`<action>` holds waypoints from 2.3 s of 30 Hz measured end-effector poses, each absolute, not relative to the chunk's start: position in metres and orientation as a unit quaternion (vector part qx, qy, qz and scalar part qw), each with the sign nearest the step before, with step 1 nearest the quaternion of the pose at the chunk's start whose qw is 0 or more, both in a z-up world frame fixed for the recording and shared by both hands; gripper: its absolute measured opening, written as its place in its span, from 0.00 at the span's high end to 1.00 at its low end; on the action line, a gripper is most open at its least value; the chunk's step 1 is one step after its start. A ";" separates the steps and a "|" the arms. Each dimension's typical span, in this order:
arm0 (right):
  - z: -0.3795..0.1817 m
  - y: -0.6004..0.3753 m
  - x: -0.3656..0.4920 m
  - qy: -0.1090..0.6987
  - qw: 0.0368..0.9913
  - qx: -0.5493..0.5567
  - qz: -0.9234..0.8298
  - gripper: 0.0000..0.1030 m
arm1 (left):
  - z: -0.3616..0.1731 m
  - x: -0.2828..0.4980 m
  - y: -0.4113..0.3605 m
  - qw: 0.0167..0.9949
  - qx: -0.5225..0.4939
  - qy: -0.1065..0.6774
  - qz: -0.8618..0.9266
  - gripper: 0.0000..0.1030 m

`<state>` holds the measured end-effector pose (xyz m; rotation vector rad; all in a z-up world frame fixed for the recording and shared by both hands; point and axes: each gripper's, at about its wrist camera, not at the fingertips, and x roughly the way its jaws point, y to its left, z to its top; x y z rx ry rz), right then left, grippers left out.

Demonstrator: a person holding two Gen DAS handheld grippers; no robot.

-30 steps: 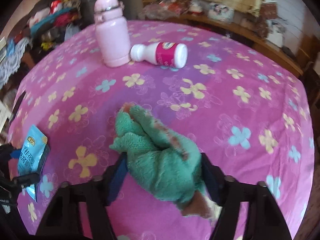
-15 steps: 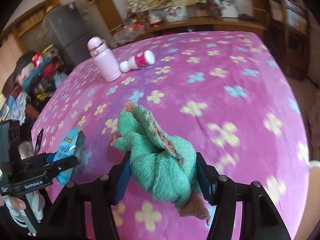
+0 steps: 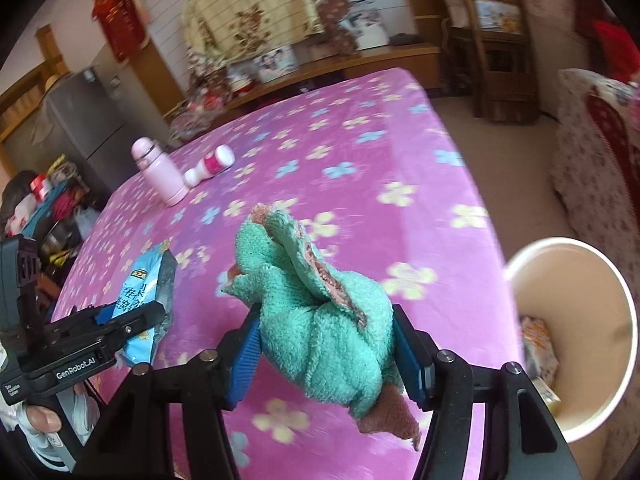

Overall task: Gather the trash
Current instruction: 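Carry both items over the white bucket and open both tools to drop them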

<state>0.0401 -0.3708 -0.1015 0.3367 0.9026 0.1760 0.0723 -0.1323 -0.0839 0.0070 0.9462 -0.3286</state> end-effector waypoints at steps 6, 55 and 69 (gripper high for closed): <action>-0.100 -0.412 0.021 0.428 0.885 0.177 0.046 0.39 | -0.080 0.069 -0.179 0.875 0.028 0.446 -0.187 0.50; -0.165 -0.581 -0.041 0.445 0.851 0.248 -0.131 0.36 | -0.112 0.060 -0.393 0.821 0.101 0.458 -0.325 0.50; -0.183 -0.590 -0.036 0.461 0.833 0.273 -0.137 0.33 | -0.116 0.065 -0.391 0.815 0.079 0.462 -0.339 0.31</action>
